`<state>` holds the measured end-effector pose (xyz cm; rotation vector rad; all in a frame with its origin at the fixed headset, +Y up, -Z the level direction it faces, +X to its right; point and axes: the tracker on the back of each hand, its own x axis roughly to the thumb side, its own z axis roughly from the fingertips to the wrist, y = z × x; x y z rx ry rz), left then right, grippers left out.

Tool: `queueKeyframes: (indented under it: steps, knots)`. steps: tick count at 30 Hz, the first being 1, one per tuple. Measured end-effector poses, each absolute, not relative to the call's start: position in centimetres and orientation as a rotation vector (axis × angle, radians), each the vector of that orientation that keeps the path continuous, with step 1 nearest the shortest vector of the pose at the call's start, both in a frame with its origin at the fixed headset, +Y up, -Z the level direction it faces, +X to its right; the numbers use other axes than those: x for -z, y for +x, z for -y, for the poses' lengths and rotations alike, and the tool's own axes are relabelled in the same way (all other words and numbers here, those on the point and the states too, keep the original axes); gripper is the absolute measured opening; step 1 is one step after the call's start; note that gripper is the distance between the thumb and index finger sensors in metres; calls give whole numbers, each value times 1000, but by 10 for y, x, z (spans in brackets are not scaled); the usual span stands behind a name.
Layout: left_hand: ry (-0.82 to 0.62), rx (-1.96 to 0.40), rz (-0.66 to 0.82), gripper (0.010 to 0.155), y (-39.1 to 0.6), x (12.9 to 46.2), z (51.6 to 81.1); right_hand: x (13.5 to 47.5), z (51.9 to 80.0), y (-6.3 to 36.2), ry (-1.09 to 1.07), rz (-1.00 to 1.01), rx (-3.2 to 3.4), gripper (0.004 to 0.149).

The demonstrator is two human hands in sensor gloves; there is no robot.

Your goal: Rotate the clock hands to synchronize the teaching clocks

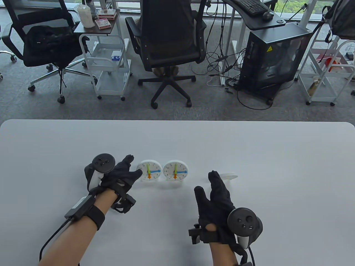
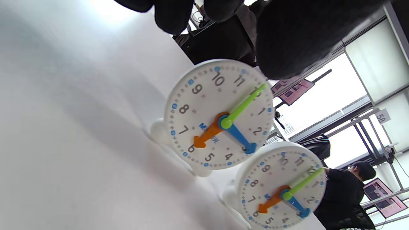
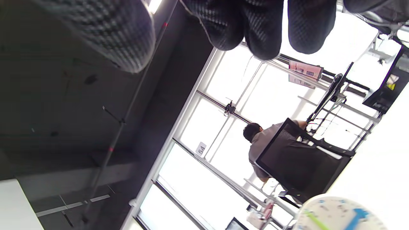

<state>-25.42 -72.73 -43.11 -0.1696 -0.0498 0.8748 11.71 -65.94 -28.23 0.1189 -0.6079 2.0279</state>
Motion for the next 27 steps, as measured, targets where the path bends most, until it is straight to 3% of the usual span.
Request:
queueKeyframes:
  steps: [7,12,16,27]
  knots:
    - [-184,-821,194,89,-249,331,690,292,668,132,18,625,-2205,83]
    - [-45,-763,271,83,-250,279,700,294,678,153,-112,648,-2262,84]
    - [-157,-749,304,84,-244,276,709,297,691,165,-215,624,-2318,84]
    - [-162,-739,367,80,-236,273,709,325,735,151,-437,327,-2392,91]
